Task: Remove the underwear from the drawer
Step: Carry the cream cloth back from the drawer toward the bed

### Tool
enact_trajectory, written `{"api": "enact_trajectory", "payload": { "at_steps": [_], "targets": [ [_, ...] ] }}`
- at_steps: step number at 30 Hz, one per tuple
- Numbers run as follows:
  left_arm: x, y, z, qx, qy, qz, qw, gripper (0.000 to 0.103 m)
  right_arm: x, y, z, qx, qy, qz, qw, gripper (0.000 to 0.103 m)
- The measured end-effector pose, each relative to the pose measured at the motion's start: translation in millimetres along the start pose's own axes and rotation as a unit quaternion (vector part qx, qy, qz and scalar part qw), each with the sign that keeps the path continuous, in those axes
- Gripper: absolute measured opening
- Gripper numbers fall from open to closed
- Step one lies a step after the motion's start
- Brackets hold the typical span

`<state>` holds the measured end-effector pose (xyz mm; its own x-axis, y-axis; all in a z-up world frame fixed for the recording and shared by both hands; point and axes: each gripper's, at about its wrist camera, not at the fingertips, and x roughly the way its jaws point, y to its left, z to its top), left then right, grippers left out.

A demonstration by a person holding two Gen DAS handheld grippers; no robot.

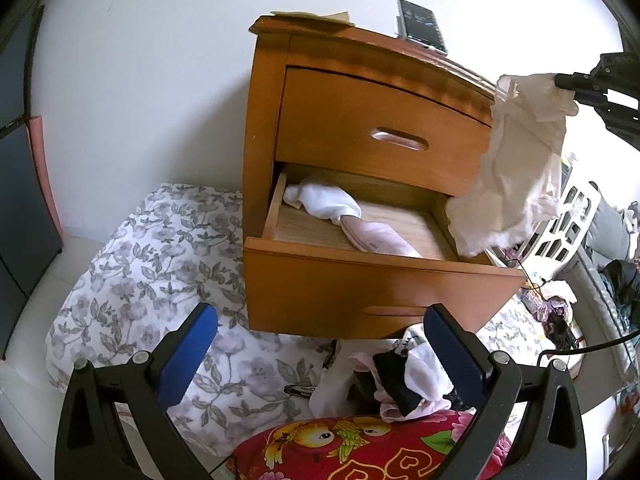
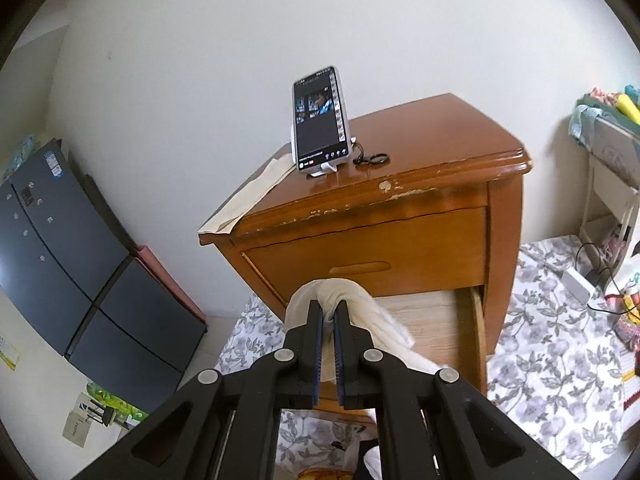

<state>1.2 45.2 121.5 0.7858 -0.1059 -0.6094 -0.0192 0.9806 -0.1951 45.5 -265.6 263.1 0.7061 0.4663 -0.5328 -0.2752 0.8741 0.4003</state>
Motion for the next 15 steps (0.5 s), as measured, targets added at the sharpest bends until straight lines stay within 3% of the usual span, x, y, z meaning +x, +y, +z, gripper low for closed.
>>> {"api": "enact_trajectory", "payload": {
  "at_steps": [15],
  "targets": [
    [-18,-27,-4,0.033,-0.007,0.002,0.9994,0.103,-62,-3,-20,-0.042,-0.028,-0.002,0.999,0.006]
  ]
}}
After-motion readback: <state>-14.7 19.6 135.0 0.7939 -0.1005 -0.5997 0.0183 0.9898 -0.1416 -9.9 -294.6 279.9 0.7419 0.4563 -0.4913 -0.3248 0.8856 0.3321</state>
